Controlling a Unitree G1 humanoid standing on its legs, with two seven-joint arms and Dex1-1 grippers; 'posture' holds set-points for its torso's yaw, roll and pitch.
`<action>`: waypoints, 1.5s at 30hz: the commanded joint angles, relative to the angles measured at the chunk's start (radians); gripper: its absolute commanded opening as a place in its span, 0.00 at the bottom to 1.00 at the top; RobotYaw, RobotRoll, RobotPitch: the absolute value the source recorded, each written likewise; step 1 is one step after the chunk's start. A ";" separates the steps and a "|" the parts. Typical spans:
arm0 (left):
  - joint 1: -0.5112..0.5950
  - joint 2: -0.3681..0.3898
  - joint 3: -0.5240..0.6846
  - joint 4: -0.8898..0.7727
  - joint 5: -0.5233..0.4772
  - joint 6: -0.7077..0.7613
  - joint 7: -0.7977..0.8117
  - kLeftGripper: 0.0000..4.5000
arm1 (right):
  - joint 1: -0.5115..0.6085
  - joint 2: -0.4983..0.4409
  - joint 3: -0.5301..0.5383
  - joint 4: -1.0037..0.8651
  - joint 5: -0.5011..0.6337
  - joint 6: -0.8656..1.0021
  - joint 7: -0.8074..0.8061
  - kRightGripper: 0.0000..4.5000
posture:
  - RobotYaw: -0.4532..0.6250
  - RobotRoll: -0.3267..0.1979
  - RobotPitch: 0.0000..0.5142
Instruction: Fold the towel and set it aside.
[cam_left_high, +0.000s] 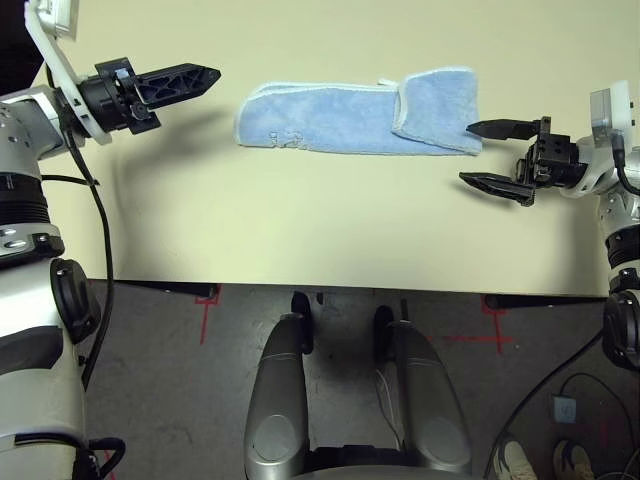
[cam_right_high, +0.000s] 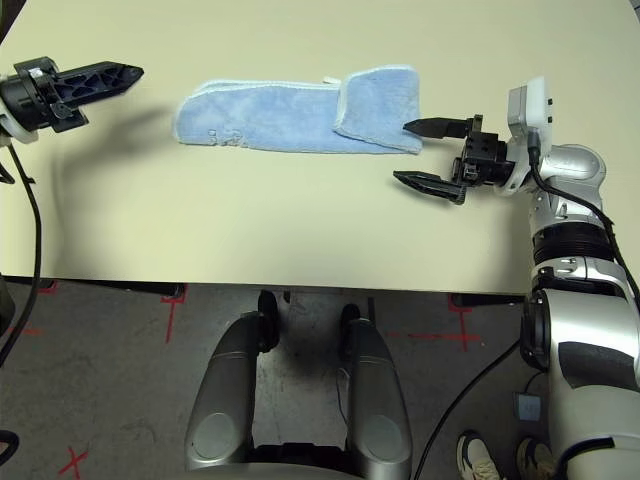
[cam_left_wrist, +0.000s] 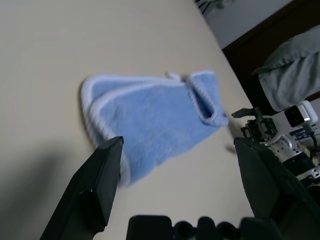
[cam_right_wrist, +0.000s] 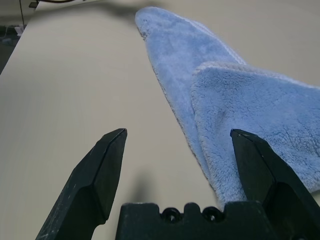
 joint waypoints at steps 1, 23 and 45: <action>0.033 -0.009 0.028 -0.028 -0.025 0.126 0.085 1.00 | 0.005 -0.012 0.007 -0.018 -0.008 0.011 0.003 0.99 | 0.48 0.62 0.76; -0.048 -0.152 0.142 0.021 -0.050 0.283 0.361 1.00 | 0.035 -0.017 0.014 -0.105 -0.013 0.063 -0.030 0.99 | 0.46 0.62 0.76; -0.098 -0.196 0.151 0.200 0.005 0.044 0.469 0.35 | 0.087 -0.026 0.013 -0.206 -0.006 0.112 -0.059 1.00 | 0.44 0.62 0.75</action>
